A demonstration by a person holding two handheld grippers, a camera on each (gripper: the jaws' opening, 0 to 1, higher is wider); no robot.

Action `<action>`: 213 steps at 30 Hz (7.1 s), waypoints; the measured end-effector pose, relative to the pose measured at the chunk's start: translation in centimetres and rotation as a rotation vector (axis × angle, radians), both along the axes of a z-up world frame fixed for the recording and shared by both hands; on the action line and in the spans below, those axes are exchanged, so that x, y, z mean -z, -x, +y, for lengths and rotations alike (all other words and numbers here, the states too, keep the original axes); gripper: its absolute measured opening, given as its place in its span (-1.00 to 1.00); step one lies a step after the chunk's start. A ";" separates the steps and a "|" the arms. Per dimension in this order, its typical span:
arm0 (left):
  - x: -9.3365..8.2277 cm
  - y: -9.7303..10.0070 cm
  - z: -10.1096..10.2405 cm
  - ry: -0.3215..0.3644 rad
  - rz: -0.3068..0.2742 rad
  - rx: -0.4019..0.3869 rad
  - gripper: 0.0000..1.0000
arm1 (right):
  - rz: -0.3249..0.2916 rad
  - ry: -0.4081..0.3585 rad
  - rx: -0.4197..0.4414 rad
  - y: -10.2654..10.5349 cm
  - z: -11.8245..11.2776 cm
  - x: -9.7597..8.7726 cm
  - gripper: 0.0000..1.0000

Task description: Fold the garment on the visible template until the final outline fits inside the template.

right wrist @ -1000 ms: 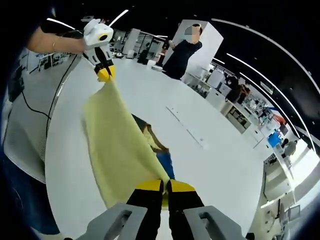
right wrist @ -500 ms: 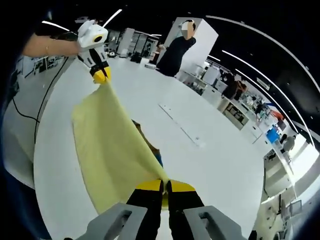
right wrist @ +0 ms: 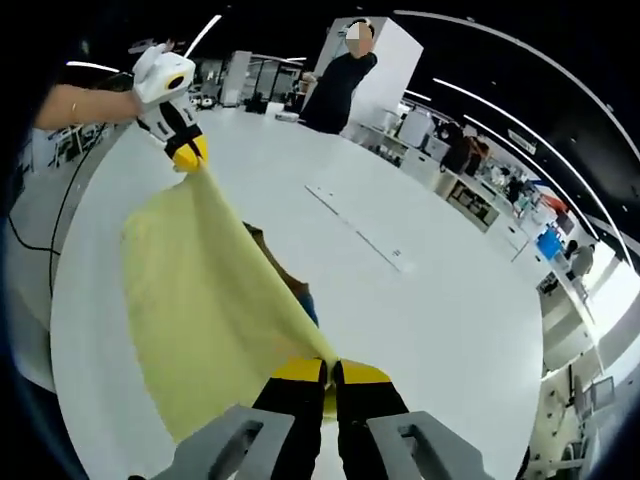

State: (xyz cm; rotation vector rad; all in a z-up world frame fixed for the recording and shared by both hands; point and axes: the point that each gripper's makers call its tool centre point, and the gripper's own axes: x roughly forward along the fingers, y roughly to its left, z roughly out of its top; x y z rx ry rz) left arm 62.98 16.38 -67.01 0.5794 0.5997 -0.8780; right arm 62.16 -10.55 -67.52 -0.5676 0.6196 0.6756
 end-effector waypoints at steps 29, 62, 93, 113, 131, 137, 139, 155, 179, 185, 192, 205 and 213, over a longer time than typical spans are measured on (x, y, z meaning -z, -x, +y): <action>6.7 -3.0 1.9 -0.064 0.087 -0.081 -1.00 | 0.119 0.018 0.089 -3.5 -1.4 6.8 -1.00; 7.3 -2.1 4.5 -0.190 -0.024 0.011 -0.71 | 0.060 0.080 -0.026 -2.7 -1.0 7.0 -0.66; 6.8 -4.1 6.7 -0.012 0.058 -0.373 -0.90 | 0.134 -0.255 0.365 -5.0 -2.7 6.3 -0.96; 3.6 -1.2 6.1 0.299 0.078 -0.398 -0.28 | 0.233 -0.347 0.297 -1.8 -0.8 4.5 0.24; 1.9 6.6 4.2 0.365 0.124 -0.279 0.33 | 0.300 -0.363 0.200 5.7 0.3 2.7 0.57; 2.2 8.8 3.8 0.367 0.141 -0.262 0.37 | 0.314 -0.345 0.197 8.0 -0.2 3.1 0.55; 2.4 9.5 3.7 0.366 0.146 -0.260 0.35 | 0.321 -0.342 0.198 9.0 -0.4 3.3 0.51; 5.6 14.0 5.1 0.286 0.205 -0.269 -0.19 | 0.309 -0.307 0.202 12.8 -2.2 4.8 0.10; 7.5 14.5 5.0 0.312 0.276 -0.311 -0.83 | 0.282 -0.384 0.179 13.4 -2.1 7.2 -0.83; 7.5 14.5 4.9 0.318 0.284 -0.315 -0.87 | 0.284 -0.399 0.169 13.4 -1.8 7.2 -0.97; 7.6 14.5 4.7 0.328 0.306 -0.302 -0.98 | 0.297 -0.393 0.168 13.5 -1.7 7.3 -1.00; 7.1 14.1 5.8 0.278 0.280 -0.297 -1.00 | 0.277 -0.348 0.106 13.8 -2.5 5.7 -1.00; 7.9 14.5 6.0 0.207 0.267 -0.268 -1.00 | 0.289 -0.243 0.048 14.4 -2.8 6.5 -1.00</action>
